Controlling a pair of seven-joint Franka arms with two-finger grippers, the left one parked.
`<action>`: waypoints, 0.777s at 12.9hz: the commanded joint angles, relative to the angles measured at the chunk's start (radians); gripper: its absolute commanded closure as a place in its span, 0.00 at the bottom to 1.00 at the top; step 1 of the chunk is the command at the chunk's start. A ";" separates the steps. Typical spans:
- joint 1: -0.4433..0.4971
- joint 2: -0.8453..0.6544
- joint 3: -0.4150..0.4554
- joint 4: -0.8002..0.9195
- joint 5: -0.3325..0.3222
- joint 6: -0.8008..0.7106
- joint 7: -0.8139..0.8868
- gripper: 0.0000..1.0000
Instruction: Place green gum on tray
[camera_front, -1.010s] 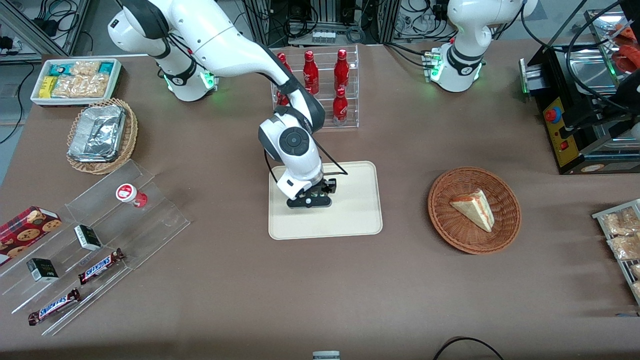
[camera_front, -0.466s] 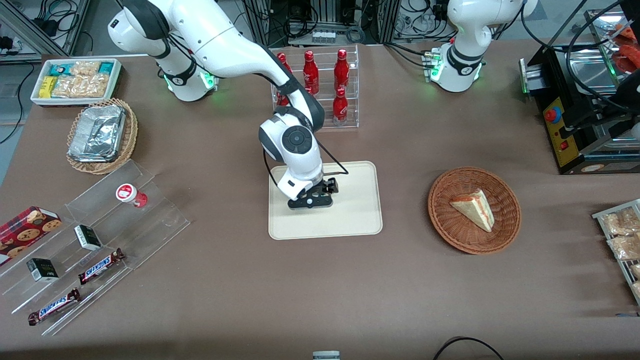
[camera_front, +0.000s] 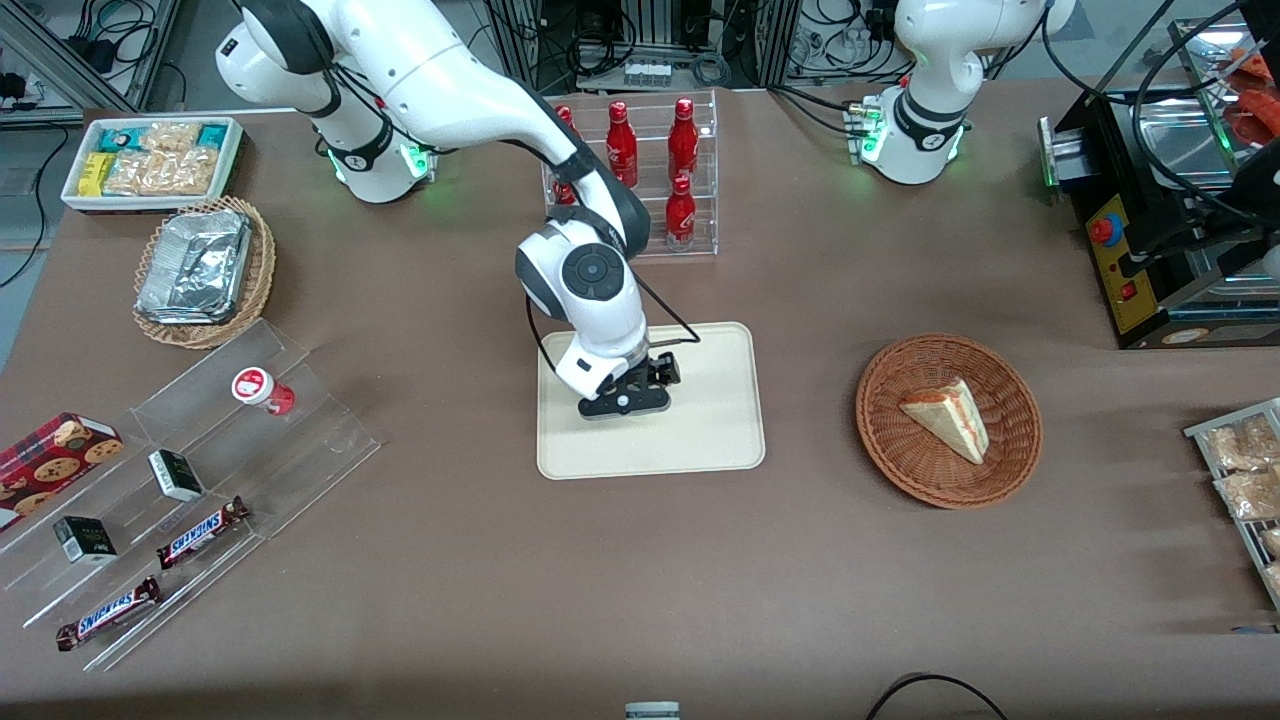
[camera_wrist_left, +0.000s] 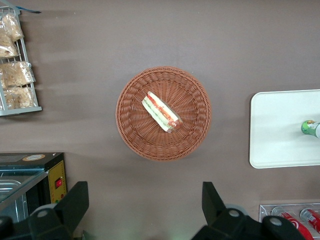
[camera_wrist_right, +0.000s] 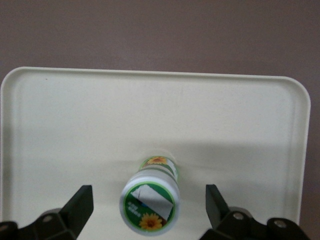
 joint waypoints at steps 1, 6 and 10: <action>-0.036 -0.096 -0.005 -0.015 -0.010 -0.098 -0.084 0.00; -0.191 -0.254 -0.006 -0.167 -0.009 -0.152 -0.410 0.00; -0.336 -0.307 -0.005 -0.169 0.002 -0.258 -0.629 0.00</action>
